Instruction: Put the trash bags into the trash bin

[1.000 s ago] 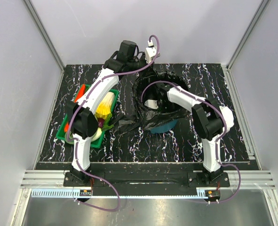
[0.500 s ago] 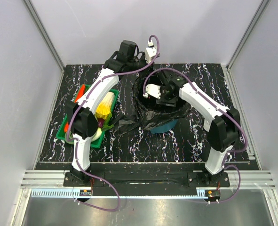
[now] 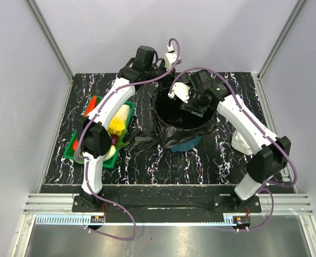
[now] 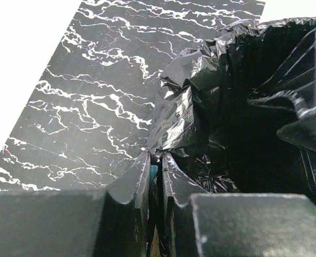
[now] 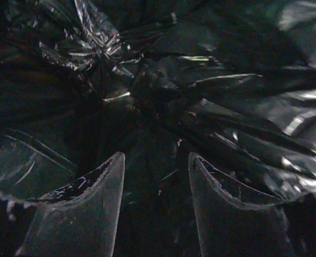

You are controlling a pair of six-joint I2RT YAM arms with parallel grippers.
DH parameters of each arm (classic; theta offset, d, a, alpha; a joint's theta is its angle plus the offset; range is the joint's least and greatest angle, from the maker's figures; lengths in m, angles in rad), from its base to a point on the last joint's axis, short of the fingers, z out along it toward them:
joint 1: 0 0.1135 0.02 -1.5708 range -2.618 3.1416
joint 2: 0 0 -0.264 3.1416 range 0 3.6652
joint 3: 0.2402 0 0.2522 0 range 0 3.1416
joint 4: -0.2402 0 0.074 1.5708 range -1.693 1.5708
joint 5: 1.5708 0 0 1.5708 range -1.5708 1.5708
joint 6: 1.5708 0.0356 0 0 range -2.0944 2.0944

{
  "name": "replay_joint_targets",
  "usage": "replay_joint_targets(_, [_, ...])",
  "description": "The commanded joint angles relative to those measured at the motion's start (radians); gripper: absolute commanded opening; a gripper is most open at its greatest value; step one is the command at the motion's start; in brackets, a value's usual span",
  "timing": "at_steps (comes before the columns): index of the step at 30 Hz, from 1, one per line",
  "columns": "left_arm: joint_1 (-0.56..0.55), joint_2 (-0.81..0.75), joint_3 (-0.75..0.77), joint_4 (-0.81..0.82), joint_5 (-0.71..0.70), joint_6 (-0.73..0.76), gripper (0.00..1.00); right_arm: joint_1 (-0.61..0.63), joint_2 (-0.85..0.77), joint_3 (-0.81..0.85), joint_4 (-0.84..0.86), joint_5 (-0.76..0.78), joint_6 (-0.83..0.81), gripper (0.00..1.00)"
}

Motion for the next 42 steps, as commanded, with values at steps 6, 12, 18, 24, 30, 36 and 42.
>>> replay_joint_targets(6, [-0.003,-0.032,0.035,0.046,-0.004,-0.101,0.03,-0.077,-0.148,0.102,0.072,-0.118,0.191,0.59])
replay_joint_targets(12, [0.006,-0.026,0.049,0.058,-0.021,-0.119,0.24,-0.159,-0.185,0.136,0.128,-0.159,0.283,0.61])
replay_joint_targets(18, [0.023,-0.021,0.066,0.069,0.002,-0.155,0.76,-0.182,-0.19,0.117,0.151,-0.152,0.299,0.61])
replay_joint_targets(24, [0.046,-0.014,0.096,0.078,0.013,-0.194,0.96,-0.19,-0.185,0.113,0.162,-0.144,0.305,0.61])
replay_joint_targets(30, [0.108,-0.001,0.119,0.152,0.101,-0.363,0.99,-0.196,-0.182,0.108,0.178,-0.139,0.318,0.62])
replay_joint_targets(36, [0.135,-0.014,0.077,0.157,0.2,-0.366,0.88,-0.197,-0.176,0.108,0.181,-0.141,0.323,0.62])
replay_joint_targets(42, [0.135,-0.049,-0.008,0.131,0.263,-0.313,0.86,-0.199,-0.17,0.099,0.179,-0.141,0.325,0.62])
